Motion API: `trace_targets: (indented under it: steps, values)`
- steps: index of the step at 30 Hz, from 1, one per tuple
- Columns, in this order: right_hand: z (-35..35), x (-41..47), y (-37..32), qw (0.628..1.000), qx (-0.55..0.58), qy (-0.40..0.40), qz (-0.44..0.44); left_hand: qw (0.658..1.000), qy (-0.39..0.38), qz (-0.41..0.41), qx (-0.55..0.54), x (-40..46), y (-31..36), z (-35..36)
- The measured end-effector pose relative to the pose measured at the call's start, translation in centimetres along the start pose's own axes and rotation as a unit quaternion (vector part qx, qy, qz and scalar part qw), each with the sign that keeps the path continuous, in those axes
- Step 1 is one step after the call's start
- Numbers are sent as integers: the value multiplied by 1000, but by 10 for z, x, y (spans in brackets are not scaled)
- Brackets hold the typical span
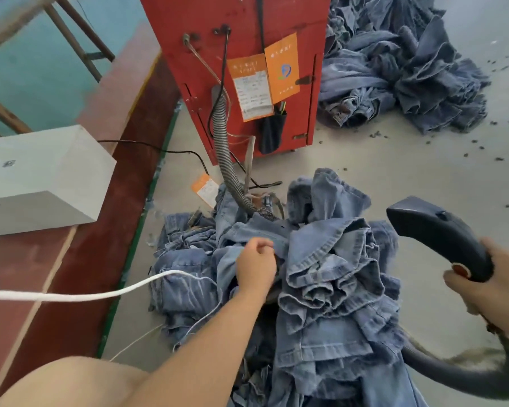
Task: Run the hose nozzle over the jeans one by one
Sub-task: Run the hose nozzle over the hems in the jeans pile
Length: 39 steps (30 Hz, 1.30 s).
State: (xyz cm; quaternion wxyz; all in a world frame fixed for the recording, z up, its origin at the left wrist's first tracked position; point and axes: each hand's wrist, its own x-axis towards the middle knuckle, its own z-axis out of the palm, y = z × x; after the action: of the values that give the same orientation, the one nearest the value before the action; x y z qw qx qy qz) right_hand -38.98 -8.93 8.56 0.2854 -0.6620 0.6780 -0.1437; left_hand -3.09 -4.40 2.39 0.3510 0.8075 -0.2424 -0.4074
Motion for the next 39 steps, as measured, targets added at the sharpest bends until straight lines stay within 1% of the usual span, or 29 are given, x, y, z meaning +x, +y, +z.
trace_targets:
  steps: [1, 2, 4, 6, 7, 9, 12, 13, 14, 15, 16, 17, 19, 20, 22, 23, 25, 26, 27, 28, 30, 31, 32, 34, 35, 36, 37, 38, 39]
  values:
    - [2, -2, 0, 1000, -3, -12, 1, 996, 65, 2, 56, 9, -9, -3]
    - [4, -3, -1, 1000, -3, -22, 1, 995, 52, 2, 82, 15, -15, -2]
    - [8, -3, 0, 999, -1, -32, -4, 985, -81, 51, 142, 16, -17, 10]
    - [10, -2, 0, 999, -11, -38, -12, 927, -212, 147, 272, -5, -17, 41]
    - [10, -1, 1, 999, -17, -42, -15, 898, -255, 181, 308, -19, -20, 56]
    - [6, 0, 2, 998, -16, -52, -13, 856, -316, 229, 338, -48, -31, 74]
    - [0, 2, 3, 998, -14, -58, -17, 759, -427, 276, 406, -77, -55, 72]
    - [-1, 3, 4, 997, -25, -62, -25, 738, -445, 287, 417, -81, -58, 68]
    - [-1, 3, 5, 997, -39, -67, -30, 732, -445, 295, 423, -83, -56, 64]
    - [-1, 3, 5, 996, -52, -71, -33, 742, -425, 305, 419, -84, -51, 61]
    - [1, 2, 7, 995, -60, -74, -35, 771, -383, 311, 402, -83, -45, 60]
    - [2, 1, 7, 994, -64, -77, -37, 820, -322, 301, 364, -81, -38, 62]
    - [4, -1, 9, 993, -76, -78, -43, 931, -184, 210, 234, -71, -26, 68]
    - [5, -3, 10, 993, -86, -73, -46, 961, -97, 173, 190, -65, -24, 73]
    - [7, -5, 12, 991, -99, -75, -42, 974, 66, 107, 188, -47, -23, 78]
    - [8, -6, 12, 991, -107, -75, -41, 977, 98, 54, 183, -36, -23, 77]
    - [9, -6, 7, 988, -122, -78, -48, 980, 73, -71, 172, -11, -15, 72]
    - [11, -5, 5, 988, -126, -78, -54, 976, 31, -104, 188, 1, -10, 69]
    - [13, -4, 1, 987, -126, -78, -60, 971, -10, -109, 214, 8, -5, 66]
    - [14, -4, -4, 987, -124, -80, -68, 969, -47, -80, 230, 11, -1, 65]
    - [17, -5, -14, 987, -115, -82, -77, 970, -127, 43, 203, -1, 1, 71]
    - [18, -4, -19, 988, -109, -76, -78, 962, -173, 107, 185, -17, -4, 79]
    - [18, -4, -22, 989, -102, -70, -75, 943, -215, 169, 192, -38, -11, 86]
    - [21, -3, -32, 992, -84, -65, -65, 865, -289, 312, 266, -76, -28, 94]
    - [24, -3, -37, 994, -71, -65, -60, 834, -306, 362, 283, -86, -39, 93]
    - [28, 0, -42, 994, -58, -72, -57, 824, -321, 380, 270, -92, -46, 86]
    - [34, 3, -49, 993, -48, -91, -56, 830, -324, 383, 242, -94, -52, 79]
    - [41, 6, -57, 991, -36, -118, -53, 853, -297, 378, 202, -92, -56, 69]
    - [49, 9, -64, 987, -27, -149, -50, 891, -226, 358, 165, -87, -57, 62]
